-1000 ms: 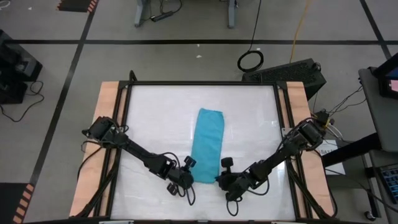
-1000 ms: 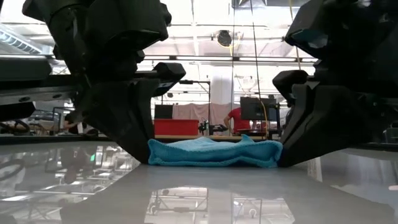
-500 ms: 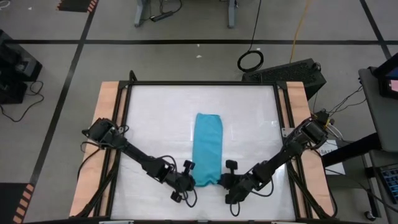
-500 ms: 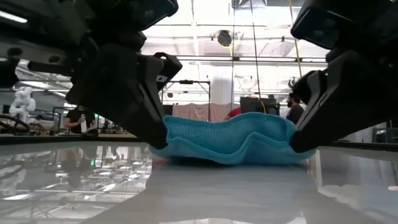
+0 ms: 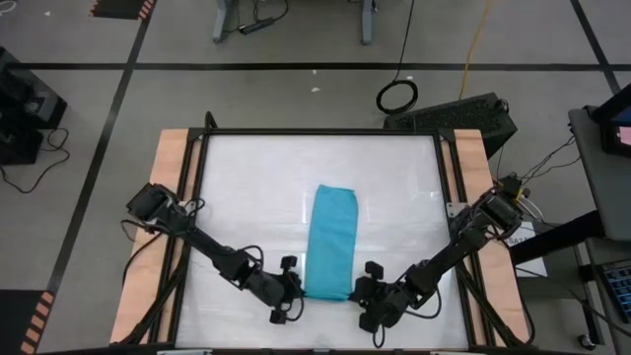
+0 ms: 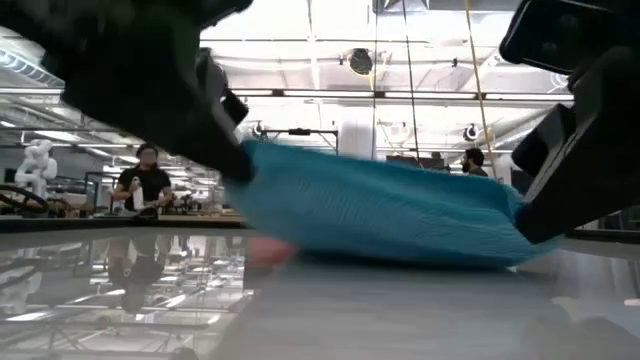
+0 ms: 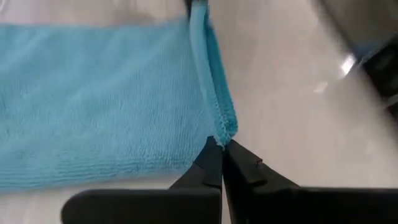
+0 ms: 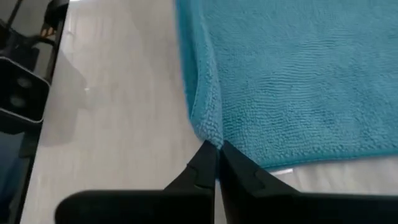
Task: Roll towel into tight, uniform cylinder
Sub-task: Roll the blue towel
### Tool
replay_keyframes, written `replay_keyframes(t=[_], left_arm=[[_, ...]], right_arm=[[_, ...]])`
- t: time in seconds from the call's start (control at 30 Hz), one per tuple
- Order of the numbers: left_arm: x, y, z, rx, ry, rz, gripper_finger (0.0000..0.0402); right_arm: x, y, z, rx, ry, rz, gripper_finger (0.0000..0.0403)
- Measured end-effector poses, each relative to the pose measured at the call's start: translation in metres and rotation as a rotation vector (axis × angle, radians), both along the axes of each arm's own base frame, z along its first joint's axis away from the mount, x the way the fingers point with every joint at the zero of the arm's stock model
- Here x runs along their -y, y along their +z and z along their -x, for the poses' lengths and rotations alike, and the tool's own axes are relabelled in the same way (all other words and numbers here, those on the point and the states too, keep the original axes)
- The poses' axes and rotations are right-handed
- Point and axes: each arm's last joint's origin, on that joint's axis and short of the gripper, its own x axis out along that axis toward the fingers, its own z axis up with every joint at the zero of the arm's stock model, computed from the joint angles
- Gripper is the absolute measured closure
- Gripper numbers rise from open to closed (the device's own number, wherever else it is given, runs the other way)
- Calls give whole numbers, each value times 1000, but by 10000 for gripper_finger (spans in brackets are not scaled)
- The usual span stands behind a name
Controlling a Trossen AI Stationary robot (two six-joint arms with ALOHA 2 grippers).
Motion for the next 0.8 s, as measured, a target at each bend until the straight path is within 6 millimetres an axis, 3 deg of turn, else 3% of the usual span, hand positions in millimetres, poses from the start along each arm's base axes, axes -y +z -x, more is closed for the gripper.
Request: replay_keyframes(t=[0.4,0.8], left_arm=[[-3,-9,6,-27,88,160,401],[-4,-7,4,-9,119,199,401]], right_arm=[[-2,4,-1,95,-179,-84,402],[-1,2,2,85,-278,-151,392]])
